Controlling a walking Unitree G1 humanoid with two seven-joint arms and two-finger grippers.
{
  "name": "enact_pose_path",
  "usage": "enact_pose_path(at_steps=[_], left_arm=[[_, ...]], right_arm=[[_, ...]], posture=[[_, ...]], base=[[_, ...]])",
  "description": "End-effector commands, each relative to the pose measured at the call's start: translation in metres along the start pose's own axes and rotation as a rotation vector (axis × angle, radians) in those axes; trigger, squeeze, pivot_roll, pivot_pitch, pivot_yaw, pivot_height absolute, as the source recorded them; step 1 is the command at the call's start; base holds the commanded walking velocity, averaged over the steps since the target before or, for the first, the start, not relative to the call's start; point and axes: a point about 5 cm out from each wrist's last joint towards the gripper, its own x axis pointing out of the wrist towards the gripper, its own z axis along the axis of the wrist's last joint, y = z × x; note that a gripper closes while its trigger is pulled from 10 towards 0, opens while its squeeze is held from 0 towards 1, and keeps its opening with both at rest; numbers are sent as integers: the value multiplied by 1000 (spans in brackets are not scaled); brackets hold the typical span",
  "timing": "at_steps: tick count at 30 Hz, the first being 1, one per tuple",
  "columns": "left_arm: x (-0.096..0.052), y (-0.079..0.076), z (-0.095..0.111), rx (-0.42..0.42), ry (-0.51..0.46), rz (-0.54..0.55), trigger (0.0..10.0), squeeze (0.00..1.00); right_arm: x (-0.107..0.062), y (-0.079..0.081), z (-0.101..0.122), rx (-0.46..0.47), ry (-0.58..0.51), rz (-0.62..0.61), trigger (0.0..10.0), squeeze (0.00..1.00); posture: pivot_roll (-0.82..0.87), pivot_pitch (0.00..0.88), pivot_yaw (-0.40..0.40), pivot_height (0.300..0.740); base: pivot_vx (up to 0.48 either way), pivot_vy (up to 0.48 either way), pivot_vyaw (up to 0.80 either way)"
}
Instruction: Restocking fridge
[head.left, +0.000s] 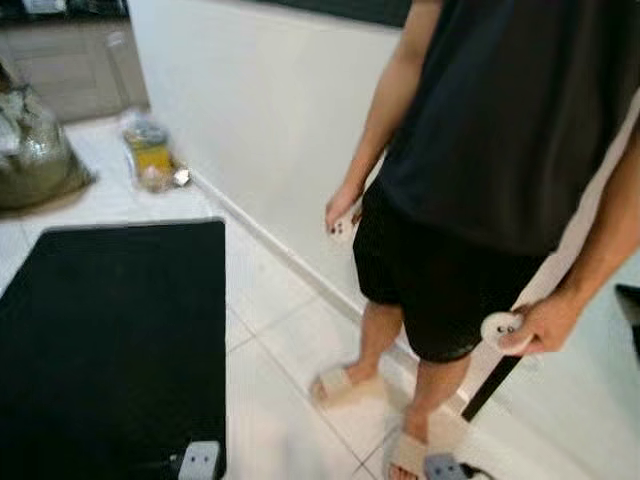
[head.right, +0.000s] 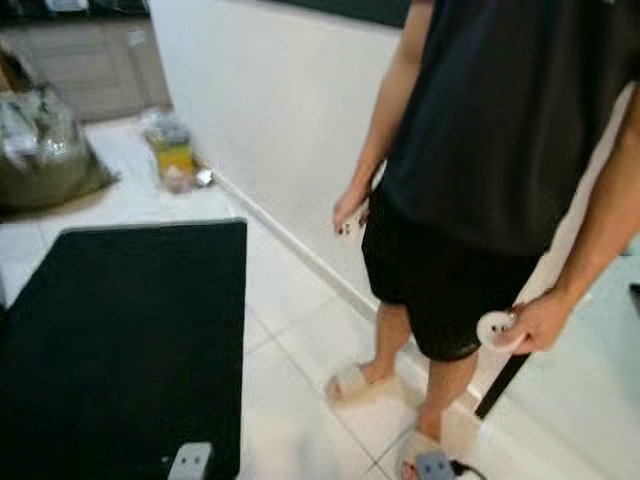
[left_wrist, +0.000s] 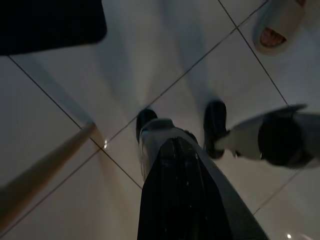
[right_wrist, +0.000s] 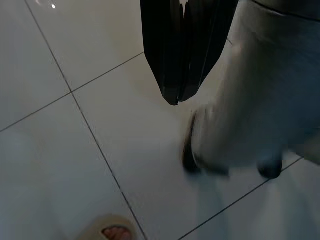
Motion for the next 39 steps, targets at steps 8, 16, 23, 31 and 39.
enact_pose_path(at_steps=[8, 16, 23, 31, 39], left_arm=[[0, -2, -4, 6, 14, -6, 10000, 0], [-1, -1, -5, 8, 17, -6, 10000, 0], [0, -2, -5, 8, 15, -8, 10000, 0], [0, -3, -4, 9, 15, -11, 10000, 0], [0, -3, -4, -12, 15, 9, 10000, 0]], right_arm=[[-1, -5, -2, -6, -1, -14, 10000, 0], [-1, -4, -3, -3, -2, -8, 10000, 0], [-1, -5, -3, 2, -5, -8, 10000, 0], [-1, -6, -2, -2, -9, -1, 10000, 0], [-1, -7, -4, 0, -8, 18, 10000, 0]], posture=[[20, 7, -16, 740], [19, 9, -13, 740], [17, 8, -13, 740], [11, 10, -14, 740], [2, 10, -15, 740]], base=[[262, 0, 0], [259, 0, 0], [258, 0, 0], [255, 0, 0], [190, 0, 636]])
